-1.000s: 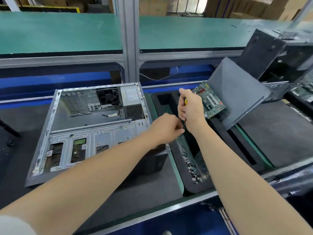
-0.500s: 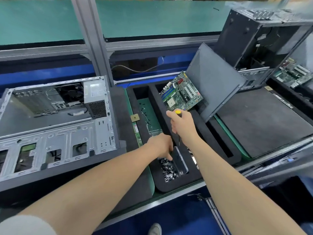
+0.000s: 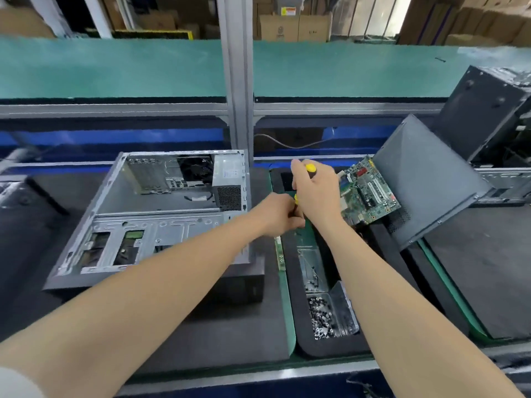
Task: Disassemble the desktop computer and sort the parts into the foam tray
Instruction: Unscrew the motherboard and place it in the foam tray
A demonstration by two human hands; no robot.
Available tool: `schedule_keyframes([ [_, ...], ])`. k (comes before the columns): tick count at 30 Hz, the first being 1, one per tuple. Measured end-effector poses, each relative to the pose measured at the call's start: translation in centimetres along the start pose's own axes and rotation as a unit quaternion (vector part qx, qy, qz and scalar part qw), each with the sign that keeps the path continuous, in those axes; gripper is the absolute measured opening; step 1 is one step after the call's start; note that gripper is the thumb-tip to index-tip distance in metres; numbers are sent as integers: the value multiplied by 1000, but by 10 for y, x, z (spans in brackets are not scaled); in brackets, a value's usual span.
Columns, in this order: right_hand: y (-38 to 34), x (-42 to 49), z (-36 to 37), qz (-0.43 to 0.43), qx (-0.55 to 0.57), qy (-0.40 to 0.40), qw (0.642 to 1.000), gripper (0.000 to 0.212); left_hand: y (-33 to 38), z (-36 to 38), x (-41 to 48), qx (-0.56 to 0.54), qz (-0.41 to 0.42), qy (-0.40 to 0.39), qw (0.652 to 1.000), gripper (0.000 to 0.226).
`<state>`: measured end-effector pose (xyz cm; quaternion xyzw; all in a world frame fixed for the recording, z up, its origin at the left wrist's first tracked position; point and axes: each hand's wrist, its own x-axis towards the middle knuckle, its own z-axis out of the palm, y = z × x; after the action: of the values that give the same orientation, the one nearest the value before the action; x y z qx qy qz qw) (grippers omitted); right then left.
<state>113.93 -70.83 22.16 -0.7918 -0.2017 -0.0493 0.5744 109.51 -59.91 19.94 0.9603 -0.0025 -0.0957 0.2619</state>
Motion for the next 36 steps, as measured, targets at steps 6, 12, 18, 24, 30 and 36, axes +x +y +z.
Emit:
schedule_keyframes([
  [6, -71, 2, 84, -105, -4, -55, 993, 54, -74, -86, -75, 19, -1, -8, 1000, 31],
  [12, -122, -22, 177, -143, 23, -128, 981, 51, -163, -127, -154, 41, -62, 53, 996, 42],
  [18, -148, -53, 247, -153, 23, -185, 971, 43, -233, -144, -213, 33, -98, 98, 990, 52],
  [24, -159, -73, 288, -150, -54, -206, 966, 38, -277, -144, -239, 28, -77, 117, 990, 51],
  [30, -166, -89, 307, -145, -95, -191, 966, 41, -295, -142, -249, 13, -33, 135, 990, 52],
  [36, -166, -97, 311, -123, -116, -174, 970, 38, -306, -140, -245, 17, -5, 112, 994, 47],
])
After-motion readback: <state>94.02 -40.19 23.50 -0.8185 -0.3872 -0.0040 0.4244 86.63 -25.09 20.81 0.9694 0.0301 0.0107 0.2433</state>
